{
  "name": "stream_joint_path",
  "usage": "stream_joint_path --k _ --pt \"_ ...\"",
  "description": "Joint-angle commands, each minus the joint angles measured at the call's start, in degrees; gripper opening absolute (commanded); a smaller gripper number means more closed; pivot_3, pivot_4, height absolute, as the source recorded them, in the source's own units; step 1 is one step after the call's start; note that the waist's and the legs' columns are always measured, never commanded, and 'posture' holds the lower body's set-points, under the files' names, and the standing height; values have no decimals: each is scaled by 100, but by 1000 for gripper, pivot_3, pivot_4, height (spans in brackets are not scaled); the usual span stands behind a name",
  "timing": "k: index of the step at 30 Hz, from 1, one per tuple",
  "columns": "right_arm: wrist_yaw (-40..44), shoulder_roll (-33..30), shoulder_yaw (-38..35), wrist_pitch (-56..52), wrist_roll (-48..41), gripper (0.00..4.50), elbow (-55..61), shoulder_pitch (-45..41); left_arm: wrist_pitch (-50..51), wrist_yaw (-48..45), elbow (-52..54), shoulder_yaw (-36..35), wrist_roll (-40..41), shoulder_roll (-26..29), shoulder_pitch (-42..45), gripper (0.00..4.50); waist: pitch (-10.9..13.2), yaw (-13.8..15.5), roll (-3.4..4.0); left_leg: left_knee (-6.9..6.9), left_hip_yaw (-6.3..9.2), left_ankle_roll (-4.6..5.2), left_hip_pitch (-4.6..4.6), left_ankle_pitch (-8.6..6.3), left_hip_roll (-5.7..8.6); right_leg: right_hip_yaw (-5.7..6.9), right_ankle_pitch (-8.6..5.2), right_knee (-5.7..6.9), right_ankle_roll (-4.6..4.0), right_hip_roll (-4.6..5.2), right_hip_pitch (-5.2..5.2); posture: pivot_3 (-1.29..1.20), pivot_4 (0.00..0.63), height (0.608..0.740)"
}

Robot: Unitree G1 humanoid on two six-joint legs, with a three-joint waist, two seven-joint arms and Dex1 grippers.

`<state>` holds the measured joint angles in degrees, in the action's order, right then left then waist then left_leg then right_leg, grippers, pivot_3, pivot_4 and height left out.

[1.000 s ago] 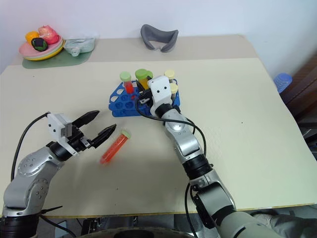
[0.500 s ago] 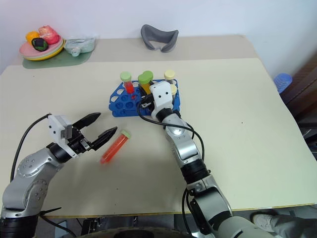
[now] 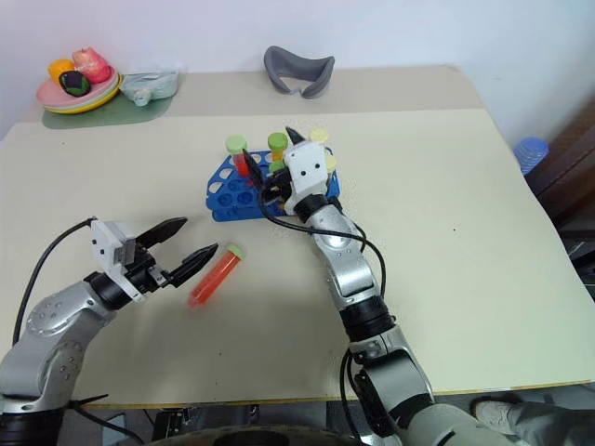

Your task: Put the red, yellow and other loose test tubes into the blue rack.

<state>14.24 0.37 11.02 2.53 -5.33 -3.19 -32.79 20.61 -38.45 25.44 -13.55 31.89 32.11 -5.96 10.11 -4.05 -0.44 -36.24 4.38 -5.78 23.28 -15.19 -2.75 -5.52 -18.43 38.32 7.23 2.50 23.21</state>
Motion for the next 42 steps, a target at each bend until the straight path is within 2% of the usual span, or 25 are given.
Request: stream_joint_path --k 1,6,11,15,17,19,26,32,38,42 --pt "451 -247 -115 -364 -338 4451 974 -266 479 263 395 -339 253 247 137 4500 0 1 0 -1 0 0 0 0 0 0 0 1 0 0 0 0 150 740" --pt "1489 -1161 -176 -1474 -1080 4451 2019 -275 1636 670 759 -587 795 762 505 4500 0 3 0 -1 4 0 -1 0 0 1 0 1 0 0 -3 0 150 740" --pt "2283 -2196 -368 -2054 -1473 4451 2581 62 3335 1457 1077 -626 1449 1383 1365 4500 -1 8 -2 -3 9 1 -1 -1 2 5 0 -1 0 0 -9 0 150 740" --pt "2771 -2828 -528 -2214 -1657 4451 2753 455 5113 1955 1155 -217 2062 1916 2542 4500 1 8 -4 -5 14 1 -2 -1 3 6 0 -2 1 -2 -11 0 150 740" --pt "3300 -3363 -459 -2153 -1620 4451 2920 808 6606 1918 894 365 2377 2081 3408 4500 1 11 -4 -6 13 1 -2 -1 4 6 -1 -2 1 -2 -13 0 150 740" --pt "3673 -3737 -410 -2080 -1608 4451 3022 1053 7164 2045 770 821 2571 2237 3892 4500 1 8 -4 -6 15 2 -2 -1 8 7 -1 -8 2 -2 -18 0 150 740" --pt "3883 -3948 -389 -2143 -1649 4451 3136 1352 7189 3244 303 2190 3610 2541 4527 4500 4 3 -7 -11 16 3 -11 -2 5 1 -1 1 2 -6 -20 0 150 740" --pt "3913 -3978 -370 -2145 -1575 4451 3242 1625 7189 4348 -39 2489 4392 2224 4587 4500 5 61 -11 -26 19 3 -3 -2 7 5 -1 -4 2 -1 -26 0 150 740" --pt "3860 -3903 -309 -2126 -1514 4451 3234 1670 7189 5438 -363 2820 4645 1915 4671 4500 5 63 -10 -49 21 6 -2 -4 7 6 -1 1 2 -3 -31 0 150 740" --pt "3827 -3858 -273 -2127 -1489 4451 3228 1693 7189 6215 -764 2804 5012 1452 4710 4500 5 102 -10 -66 22 15 -1 -9 8 8 -1 1 2 -3 -41 0 150 740"
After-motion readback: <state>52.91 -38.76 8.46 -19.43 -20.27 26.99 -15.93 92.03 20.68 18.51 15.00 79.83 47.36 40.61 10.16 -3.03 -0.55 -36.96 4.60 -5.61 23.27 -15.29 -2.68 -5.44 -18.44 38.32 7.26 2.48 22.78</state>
